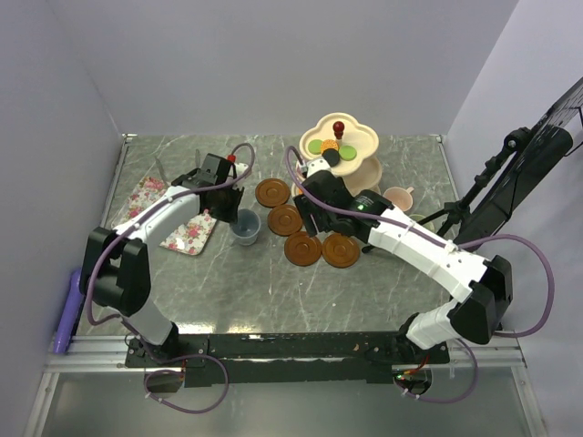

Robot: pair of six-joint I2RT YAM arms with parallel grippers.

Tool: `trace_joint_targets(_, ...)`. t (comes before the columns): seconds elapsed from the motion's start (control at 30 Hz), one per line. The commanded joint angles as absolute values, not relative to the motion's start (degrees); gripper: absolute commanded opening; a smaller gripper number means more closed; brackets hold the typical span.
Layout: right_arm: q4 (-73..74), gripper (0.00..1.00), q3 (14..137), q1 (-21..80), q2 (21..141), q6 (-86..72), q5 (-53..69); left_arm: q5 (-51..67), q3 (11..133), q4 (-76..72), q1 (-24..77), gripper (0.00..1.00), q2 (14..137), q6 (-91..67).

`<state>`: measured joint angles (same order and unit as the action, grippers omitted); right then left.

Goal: Serve the afternoon tea
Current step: Pick up the cup at the center of the board.

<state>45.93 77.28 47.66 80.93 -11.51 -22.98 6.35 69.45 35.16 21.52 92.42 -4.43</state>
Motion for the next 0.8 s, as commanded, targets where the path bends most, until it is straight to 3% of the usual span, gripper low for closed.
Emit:
trace_joint_targets(0.0, 46.06, 0.79, 80.77, 47.99, 82.09, -10.81, -24.0, 6.24, 72.51, 35.24, 21.62, 0.08, 94.04, 1.5)
trace_joint_targets(0.27, 46.41, 0.79, 82.35, 47.99, 83.23, -10.2, -23.99, 2.37, 72.16, 35.42, 20.39, 0.61, 94.14, -10.44)
trace_joint_targets(0.33, 46.58, 0.79, 82.27, 47.99, 83.06, -10.37, -23.99, 3.42, 71.11, 35.77, 19.87, 0.67, 92.99, -14.31)
trace_joint_targets(0.5, 46.67, 0.79, 82.0, 47.99, 82.88, -10.63, -23.99, 4.75, 69.35, 37.61, 19.69, 0.69, 90.71, -21.78)
trace_joint_targets(0.77, 47.29, 0.79, 82.44, 48.51, 83.32, -10.81, -23.55, 10.37, 68.38, 41.74, 19.51, 0.6, 92.02, -27.6)
